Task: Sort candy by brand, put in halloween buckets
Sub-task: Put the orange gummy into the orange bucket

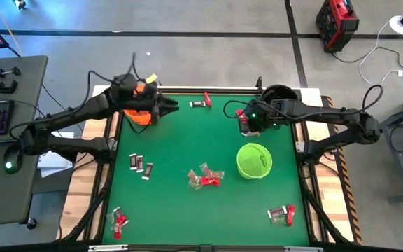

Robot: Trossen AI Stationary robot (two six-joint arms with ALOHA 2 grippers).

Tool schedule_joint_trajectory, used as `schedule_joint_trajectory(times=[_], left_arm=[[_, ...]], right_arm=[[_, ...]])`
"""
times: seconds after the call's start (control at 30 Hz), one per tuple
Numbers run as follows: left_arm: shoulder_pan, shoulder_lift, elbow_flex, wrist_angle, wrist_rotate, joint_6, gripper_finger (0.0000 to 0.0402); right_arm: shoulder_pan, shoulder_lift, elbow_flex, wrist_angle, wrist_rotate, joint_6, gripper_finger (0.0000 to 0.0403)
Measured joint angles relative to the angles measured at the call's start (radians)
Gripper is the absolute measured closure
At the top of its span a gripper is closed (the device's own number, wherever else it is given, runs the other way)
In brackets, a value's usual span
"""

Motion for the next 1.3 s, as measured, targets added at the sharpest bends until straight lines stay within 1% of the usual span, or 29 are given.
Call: schedule_joint_trajectory(times=[0.07,0.13,0.23,0.3,0.37,0.47,0.53,0.63,0.7,0.83,1.07,1.17,1.3], left_arm=[[-0.001,0.000,-0.029,-0.029,0.000,0.019,0.0255],[-0.009,-0.003,-0.080,-0.006,-0.002,0.029,0.0255],[-0.031,-0.003,-0.181,0.114,-0.002,0.007,0.0255],[-0.044,-0.003,-0.252,0.225,0.000,-0.035,0.0255],[-0.055,-0.003,-0.318,0.331,0.000,-0.080,0.0255],[-0.065,-0.003,-0.379,0.424,0.002,-0.136,0.0255],[-0.065,-0.003,-0.390,0.427,0.005,-0.146,0.0255],[-0.066,-0.003,-0.390,0.419,0.011,-0.136,0.0255],[-0.066,-0.003,-0.390,0.419,0.011,-0.118,0.0255],[-0.065,-0.003,-0.390,0.419,0.011,-0.104,0.0255],[-0.065,-0.003,-0.391,0.419,0.011,-0.103,0.0255],[-0.065,-0.003,-0.391,0.418,0.013,-0.103,0.0255],[-0.065,-0.003,-0.391,0.418,0.058,-0.103,0.0255]], right_arm=[[-0.013,0.019,0.000,0.000,-0.053,-0.001,0.0357],[-0.025,0.049,0.000,-0.006,-0.108,-0.002,0.0328],[-0.042,0.120,0.000,-0.018,-0.185,-0.011,0.0284],[-0.054,0.170,0.000,-0.018,-0.213,-0.041,0.0257],[-0.066,0.218,0.000,-0.020,-0.214,-0.081,0.0236],[-0.088,0.273,0.000,-0.024,-0.211,-0.107,0.0214],[-0.098,0.298,0.013,-0.050,-0.206,-0.113,0.0205],[-0.102,0.317,0.040,-0.104,-0.145,-0.106,0.0202],[-0.102,0.323,0.050,-0.122,-0.104,-0.029,0.0201],[-0.102,0.324,0.050,-0.120,-0.077,0.182,0.0205],[-0.078,0.324,0.050,-0.133,0.075,0.601,0.0225],[-0.073,0.324,0.051,-0.142,0.114,0.690,0.0234],[-0.073,0.324,0.051,-0.150,0.136,0.787,0.0247]])
